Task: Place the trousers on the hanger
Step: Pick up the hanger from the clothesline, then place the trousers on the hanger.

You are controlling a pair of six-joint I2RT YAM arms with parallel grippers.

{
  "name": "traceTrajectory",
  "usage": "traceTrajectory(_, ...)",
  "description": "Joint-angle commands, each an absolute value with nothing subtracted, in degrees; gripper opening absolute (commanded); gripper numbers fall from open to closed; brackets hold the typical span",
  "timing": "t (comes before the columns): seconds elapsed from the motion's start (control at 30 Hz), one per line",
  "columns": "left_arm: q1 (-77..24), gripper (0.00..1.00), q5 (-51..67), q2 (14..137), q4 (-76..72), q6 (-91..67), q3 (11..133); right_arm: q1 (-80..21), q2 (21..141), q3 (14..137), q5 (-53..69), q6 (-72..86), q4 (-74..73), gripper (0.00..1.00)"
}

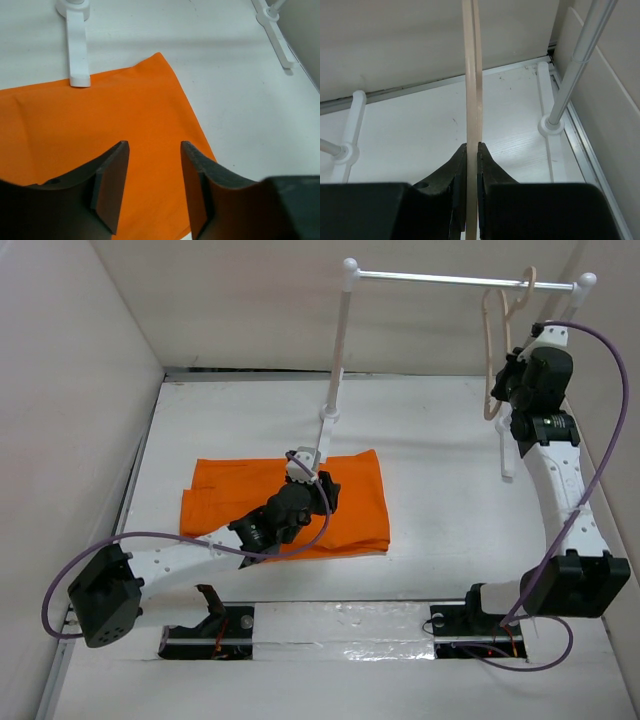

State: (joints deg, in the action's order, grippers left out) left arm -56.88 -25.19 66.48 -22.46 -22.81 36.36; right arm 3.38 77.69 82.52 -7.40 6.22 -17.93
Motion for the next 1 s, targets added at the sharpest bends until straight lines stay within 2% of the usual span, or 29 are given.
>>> traceTrajectory(0.0,-56.87,0.44,-25.23,65.83,-24.78,-23.82,36.56,3.08,72.78,81.92,-5.71,5.71,-9.94,0.0)
traceTrajectory(0.1,-56.87,0.51,-22.86,64.95,-25.4,-24.87,36.21,2.38,70.32,79.99,-6.41,5.71,-9.49,0.0)
traceTrajectory(0.3,-56.87,0.53,-19.69,63.28,-26.72,-25.84,36.3,1.85,65.05,69.99,-6.07,6.5,-6.68,0.0)
traceTrajectory(0.53,-57.39,0.55,-14.77,62.4,-23.56,-26.28,43.5,-3.07,56.45,55.59,-6.76,7.29,-5.19,0.0)
traceTrajectory(0.77,-59.49,0.57,-14.58,73.55,-17.76,-26.19,57.63,-15.1,50.55,34.76,-11.68,10.89,-1.59,0.0)
traceTrajectory(0.97,-61.44,0.58,-19.68,87.7,-13.02,-25.31,72.82,-22.84,49.83,26.11,-13.53,13.45,2.81,0.0)
